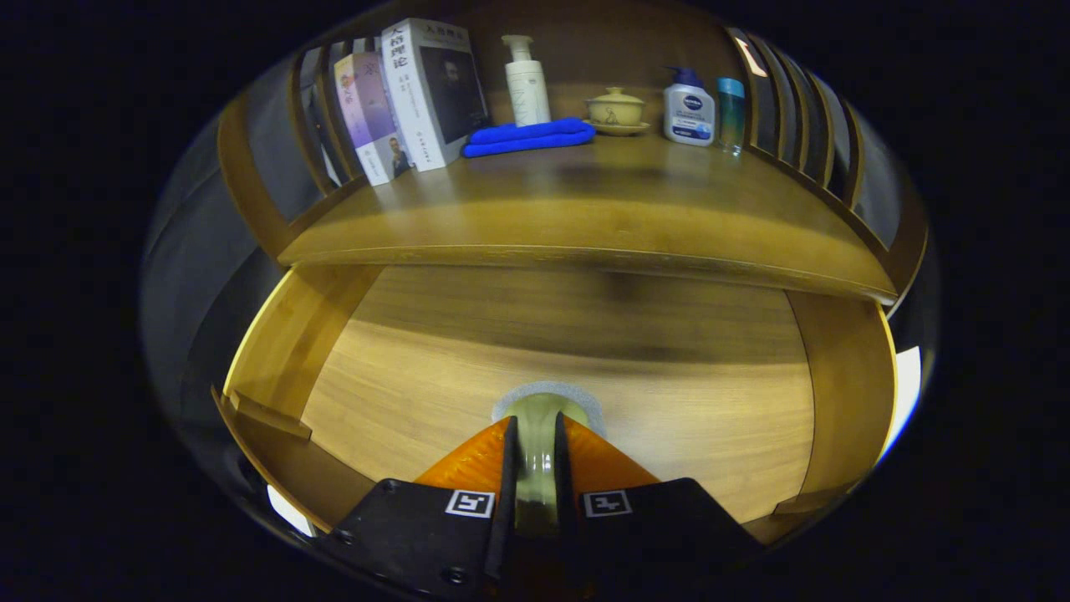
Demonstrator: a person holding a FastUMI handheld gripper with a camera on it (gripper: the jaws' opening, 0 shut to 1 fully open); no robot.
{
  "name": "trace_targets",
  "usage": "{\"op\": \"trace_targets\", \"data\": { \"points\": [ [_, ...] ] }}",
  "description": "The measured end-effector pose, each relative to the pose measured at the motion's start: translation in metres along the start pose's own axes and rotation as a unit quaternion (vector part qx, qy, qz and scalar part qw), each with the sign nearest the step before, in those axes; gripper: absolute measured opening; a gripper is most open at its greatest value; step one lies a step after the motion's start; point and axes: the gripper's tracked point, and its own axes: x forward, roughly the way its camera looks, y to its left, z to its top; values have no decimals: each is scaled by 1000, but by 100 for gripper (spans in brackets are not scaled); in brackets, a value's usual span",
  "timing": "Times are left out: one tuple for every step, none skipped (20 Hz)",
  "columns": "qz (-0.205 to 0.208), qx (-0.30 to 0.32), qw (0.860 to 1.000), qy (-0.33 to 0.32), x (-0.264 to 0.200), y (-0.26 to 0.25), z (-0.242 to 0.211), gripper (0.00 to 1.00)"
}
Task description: Pull open the drawer, take out the items inside it, and place them on the countertop above the cabinet.
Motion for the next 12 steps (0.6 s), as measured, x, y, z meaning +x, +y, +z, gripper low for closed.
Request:
{"op": "trace_targets", "data": {
  "points": [
    [0,-6,1000,-14,-3,2,2,24],
    [5,-6,1000,-26,-6,5,6,25],
    [15,-6,999,-44,-11,13,11,25],
    [19,-7,998,-56,-15,17,16,24],
    [20,-11,997,-73,-22,20,21,24],
    [19,-19,996,-89,-27,23,27,25],
    [18,-28,994,-107,-32,25,32,24],
    [19,-32,991,-126,-40,28,37,24],
    [24,-34,989,-142,-47,33,43,25],
    [29,-33,988,-151,-52,36,46,25],
    [34,-30,986,-159,-59,39,48,24],
    [38,-29,985,-167,-65,41,52,24]
  ]
}}
